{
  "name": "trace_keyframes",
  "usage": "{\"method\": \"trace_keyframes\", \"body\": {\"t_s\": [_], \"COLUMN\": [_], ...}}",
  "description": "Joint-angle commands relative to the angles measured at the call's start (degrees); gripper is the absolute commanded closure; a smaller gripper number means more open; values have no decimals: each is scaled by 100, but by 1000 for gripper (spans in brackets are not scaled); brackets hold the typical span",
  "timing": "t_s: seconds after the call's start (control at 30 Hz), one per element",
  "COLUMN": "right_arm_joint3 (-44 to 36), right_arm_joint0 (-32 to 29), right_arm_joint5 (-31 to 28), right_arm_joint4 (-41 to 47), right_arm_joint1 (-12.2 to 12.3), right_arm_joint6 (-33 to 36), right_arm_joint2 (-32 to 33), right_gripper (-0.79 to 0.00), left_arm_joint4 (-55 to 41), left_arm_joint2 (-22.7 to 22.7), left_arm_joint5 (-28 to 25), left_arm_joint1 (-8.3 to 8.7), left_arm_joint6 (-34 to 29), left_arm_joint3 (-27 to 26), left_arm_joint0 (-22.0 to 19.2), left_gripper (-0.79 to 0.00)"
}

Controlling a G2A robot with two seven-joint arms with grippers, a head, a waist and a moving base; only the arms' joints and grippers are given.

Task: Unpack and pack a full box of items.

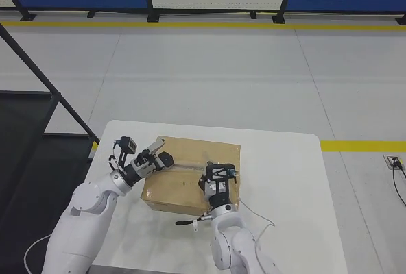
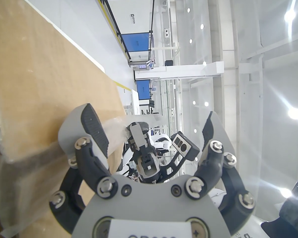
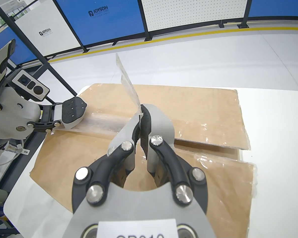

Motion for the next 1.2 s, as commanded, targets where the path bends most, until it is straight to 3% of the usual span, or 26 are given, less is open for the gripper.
{"method": "trace_keyframes", "body": {"t_s": [0.0,0.27,0.43,0.5,0.77,1.17], "right_arm_joint3": [36,125,167,178,168,-318], "right_arm_joint0": [-1,-21,-7,-1,-20,-403], "right_arm_joint5": [31,209,281,296,337,420], "right_arm_joint4": [28,38,29,36,9,-235], "right_arm_joint1": [-17,-84,-119,-130,-167,-153], "right_arm_joint6": [-28,-113,-111,-119,-154,-281], "right_arm_joint2": [-19,-104,-119,-118,-76,93], "right_gripper": [0,0,-142,-256,-320,-329], "left_arm_joint4": [15,25,36,31,36,-2], "left_arm_joint2": [26,73,88,94,106,133], "left_arm_joint5": [19,35,13,1,-39,-81], "left_arm_joint1": [0,11,16,16,22,25], "left_arm_joint6": [-71,-361,-427,-436,-451,-428], "left_arm_joint3": [59,289,394,420,495,405], "left_arm_joint0": [-48,-132,-169,-180,-198,-126], "left_gripper": [-785,-785,-785,-785,-785,-785]}}
